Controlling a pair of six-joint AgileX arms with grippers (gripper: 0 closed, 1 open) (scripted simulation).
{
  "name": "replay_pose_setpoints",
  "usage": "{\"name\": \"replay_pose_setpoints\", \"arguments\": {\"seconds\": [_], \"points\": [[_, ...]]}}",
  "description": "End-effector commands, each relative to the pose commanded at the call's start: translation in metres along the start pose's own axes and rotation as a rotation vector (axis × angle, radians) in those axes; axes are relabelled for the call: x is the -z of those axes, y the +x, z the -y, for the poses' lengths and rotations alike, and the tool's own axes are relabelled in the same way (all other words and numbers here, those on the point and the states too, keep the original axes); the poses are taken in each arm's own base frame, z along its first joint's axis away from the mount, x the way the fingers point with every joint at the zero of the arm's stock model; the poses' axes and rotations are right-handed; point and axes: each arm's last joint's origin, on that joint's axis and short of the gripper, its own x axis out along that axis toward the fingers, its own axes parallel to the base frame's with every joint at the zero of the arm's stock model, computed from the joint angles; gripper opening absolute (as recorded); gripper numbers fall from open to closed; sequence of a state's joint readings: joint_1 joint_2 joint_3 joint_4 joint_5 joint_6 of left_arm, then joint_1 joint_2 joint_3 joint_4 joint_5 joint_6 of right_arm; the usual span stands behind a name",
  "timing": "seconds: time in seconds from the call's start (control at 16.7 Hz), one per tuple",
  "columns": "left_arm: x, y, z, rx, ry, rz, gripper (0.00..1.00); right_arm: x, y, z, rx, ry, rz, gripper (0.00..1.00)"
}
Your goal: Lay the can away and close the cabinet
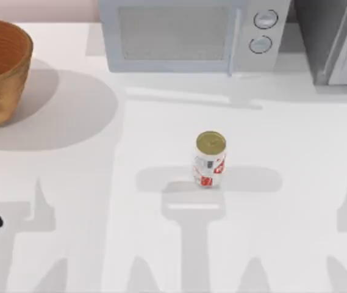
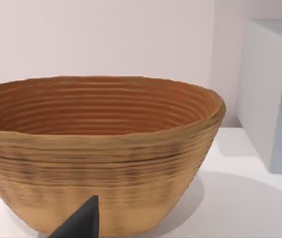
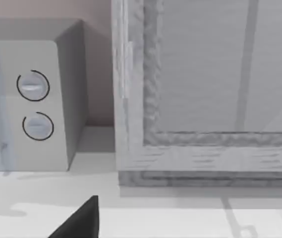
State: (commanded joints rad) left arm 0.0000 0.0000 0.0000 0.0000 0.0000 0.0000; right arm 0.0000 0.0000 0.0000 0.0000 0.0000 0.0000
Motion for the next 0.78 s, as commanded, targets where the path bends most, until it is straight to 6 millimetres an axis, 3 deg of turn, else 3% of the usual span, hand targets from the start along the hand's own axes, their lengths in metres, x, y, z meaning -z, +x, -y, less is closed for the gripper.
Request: {"name": "replay_pose_setpoints", "arguments": {"seconds": [0.42, 0.78], "points": [[0.000, 0.000, 0.000, 0.000, 0.000, 0.000, 1.00, -0.013, 0.007, -0.005, 0.002, -0.001, -0.001, 1.00], [0.000, 0.000, 0.000, 0.000, 0.000, 0.000, 1.00, -0.042, 0.043, -0.030, 0.006, -0.006, 0.000, 1.00]]}}
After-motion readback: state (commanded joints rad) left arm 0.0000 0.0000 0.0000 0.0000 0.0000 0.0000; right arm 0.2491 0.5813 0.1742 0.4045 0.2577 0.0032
